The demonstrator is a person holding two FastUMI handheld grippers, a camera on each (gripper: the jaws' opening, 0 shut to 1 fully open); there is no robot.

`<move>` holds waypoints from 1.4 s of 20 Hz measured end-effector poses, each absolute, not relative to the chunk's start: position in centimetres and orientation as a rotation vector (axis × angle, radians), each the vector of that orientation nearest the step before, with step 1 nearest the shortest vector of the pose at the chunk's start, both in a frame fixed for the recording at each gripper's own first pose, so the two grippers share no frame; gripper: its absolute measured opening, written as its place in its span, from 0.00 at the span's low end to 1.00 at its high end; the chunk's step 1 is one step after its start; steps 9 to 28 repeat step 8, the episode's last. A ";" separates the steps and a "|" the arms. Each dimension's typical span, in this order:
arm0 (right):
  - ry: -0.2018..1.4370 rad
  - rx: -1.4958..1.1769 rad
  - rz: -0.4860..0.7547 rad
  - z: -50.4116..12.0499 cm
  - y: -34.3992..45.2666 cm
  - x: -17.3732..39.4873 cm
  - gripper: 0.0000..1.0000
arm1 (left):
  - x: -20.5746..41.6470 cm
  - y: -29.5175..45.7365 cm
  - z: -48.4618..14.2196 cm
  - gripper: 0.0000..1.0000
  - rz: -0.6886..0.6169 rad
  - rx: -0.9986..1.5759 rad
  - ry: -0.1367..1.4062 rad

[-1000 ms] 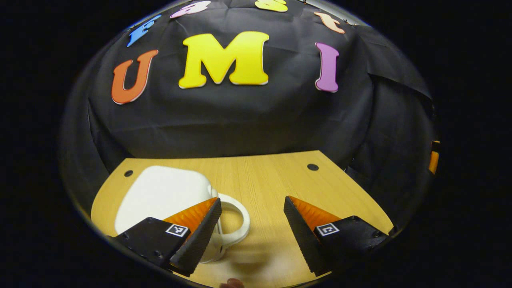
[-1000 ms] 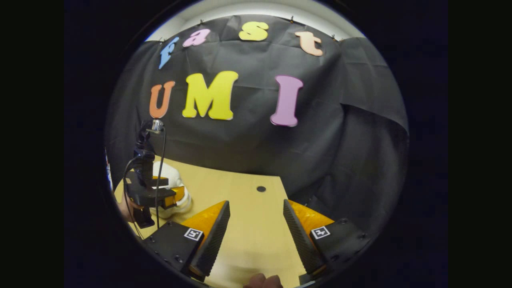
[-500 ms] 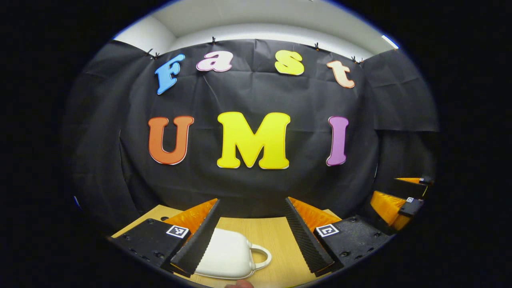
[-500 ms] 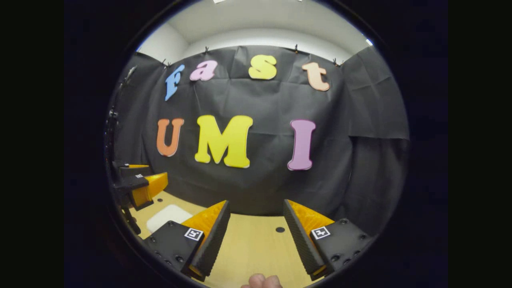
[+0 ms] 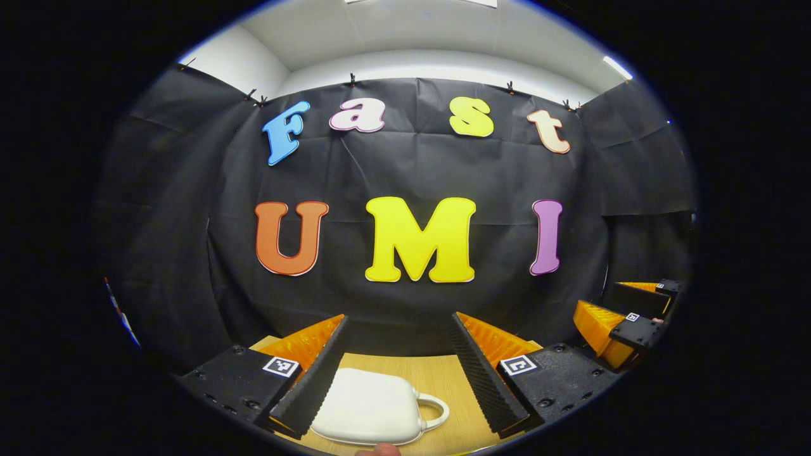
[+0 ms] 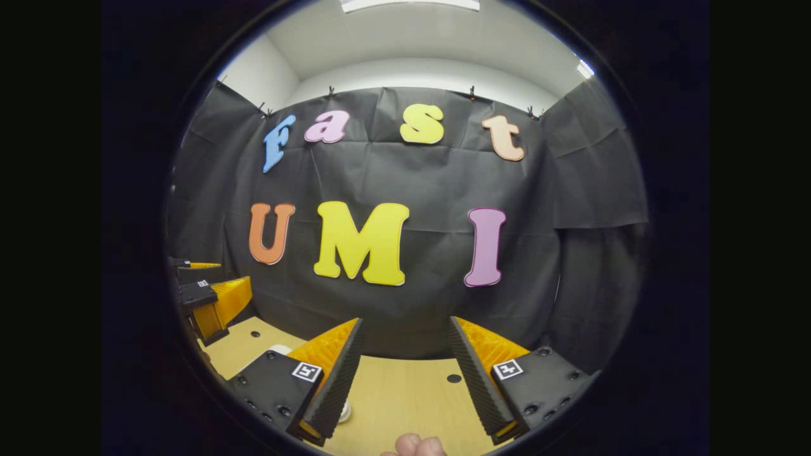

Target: First open the suitcase, pack the skin care products into it, and then close the suitcase.

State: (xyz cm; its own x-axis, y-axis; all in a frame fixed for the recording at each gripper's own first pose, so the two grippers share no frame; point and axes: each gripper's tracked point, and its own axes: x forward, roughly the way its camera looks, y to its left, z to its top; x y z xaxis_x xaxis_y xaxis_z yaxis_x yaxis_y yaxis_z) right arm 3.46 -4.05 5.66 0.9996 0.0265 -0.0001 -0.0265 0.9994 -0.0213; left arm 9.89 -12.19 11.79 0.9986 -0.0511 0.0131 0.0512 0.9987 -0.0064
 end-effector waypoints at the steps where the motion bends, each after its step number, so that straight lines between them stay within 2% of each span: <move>1: -0.003 -0.021 0.026 5.7 -3.9 3.5 0.79 | 9.9 -12.2 11.7 0.99 -0.051 -0.004 -0.011; 28: 0.012 -0.020 0.029 5.2 -3.3 4.0 0.79 | 10.0 -11.9 11.4 0.99 -0.061 -0.002 0.009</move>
